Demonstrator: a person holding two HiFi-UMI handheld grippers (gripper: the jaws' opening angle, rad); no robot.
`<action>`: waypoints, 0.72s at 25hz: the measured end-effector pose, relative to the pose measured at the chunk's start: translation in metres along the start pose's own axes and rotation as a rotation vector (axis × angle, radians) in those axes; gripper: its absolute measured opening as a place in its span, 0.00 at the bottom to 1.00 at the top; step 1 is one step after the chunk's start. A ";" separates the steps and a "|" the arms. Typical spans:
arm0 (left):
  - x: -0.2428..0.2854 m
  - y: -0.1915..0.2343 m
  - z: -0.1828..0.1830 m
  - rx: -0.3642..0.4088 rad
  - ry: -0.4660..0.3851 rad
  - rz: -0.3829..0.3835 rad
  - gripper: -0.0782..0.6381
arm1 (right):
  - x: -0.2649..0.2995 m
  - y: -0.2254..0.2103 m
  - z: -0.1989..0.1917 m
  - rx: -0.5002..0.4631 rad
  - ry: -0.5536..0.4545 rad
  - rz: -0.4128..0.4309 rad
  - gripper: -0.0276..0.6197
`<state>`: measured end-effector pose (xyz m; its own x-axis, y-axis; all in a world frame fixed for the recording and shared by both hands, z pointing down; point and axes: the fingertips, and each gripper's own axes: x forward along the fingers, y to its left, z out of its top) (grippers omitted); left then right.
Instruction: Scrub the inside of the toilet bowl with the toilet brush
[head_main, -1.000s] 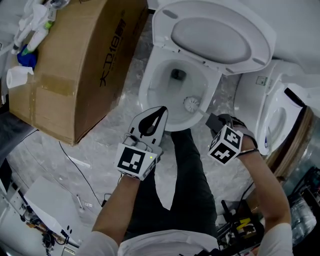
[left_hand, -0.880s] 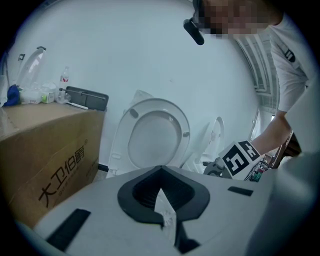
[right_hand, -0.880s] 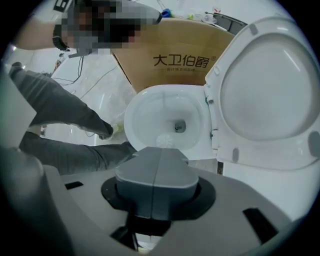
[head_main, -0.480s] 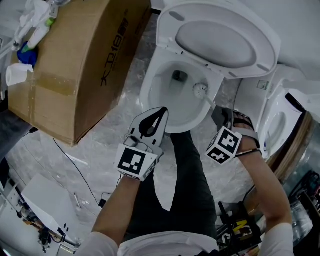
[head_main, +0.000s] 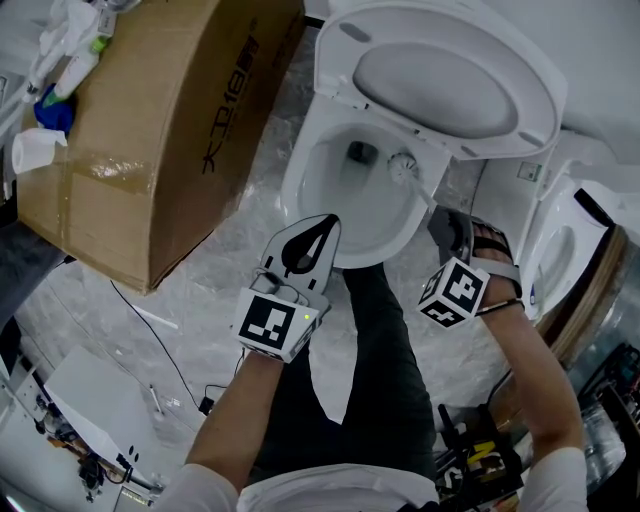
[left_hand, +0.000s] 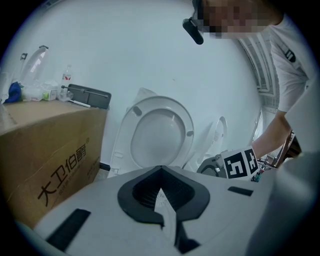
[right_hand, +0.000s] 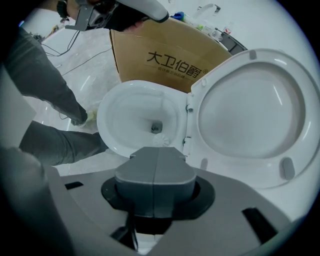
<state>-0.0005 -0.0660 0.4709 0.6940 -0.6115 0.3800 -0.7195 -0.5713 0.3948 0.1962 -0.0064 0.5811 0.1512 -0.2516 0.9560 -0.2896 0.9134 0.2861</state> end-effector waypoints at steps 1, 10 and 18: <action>0.001 -0.001 0.000 0.000 0.000 -0.001 0.12 | 0.001 -0.001 0.000 -0.002 -0.004 -0.010 0.28; 0.008 -0.004 -0.003 -0.001 0.006 -0.002 0.12 | 0.009 -0.015 0.003 0.002 -0.046 -0.083 0.28; 0.011 -0.003 -0.007 0.006 0.016 -0.003 0.12 | 0.014 -0.029 0.015 0.045 -0.120 -0.127 0.28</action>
<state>0.0097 -0.0672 0.4803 0.6964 -0.6008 0.3925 -0.7176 -0.5765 0.3907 0.1921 -0.0412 0.5877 0.0766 -0.4028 0.9121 -0.3181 0.8571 0.4053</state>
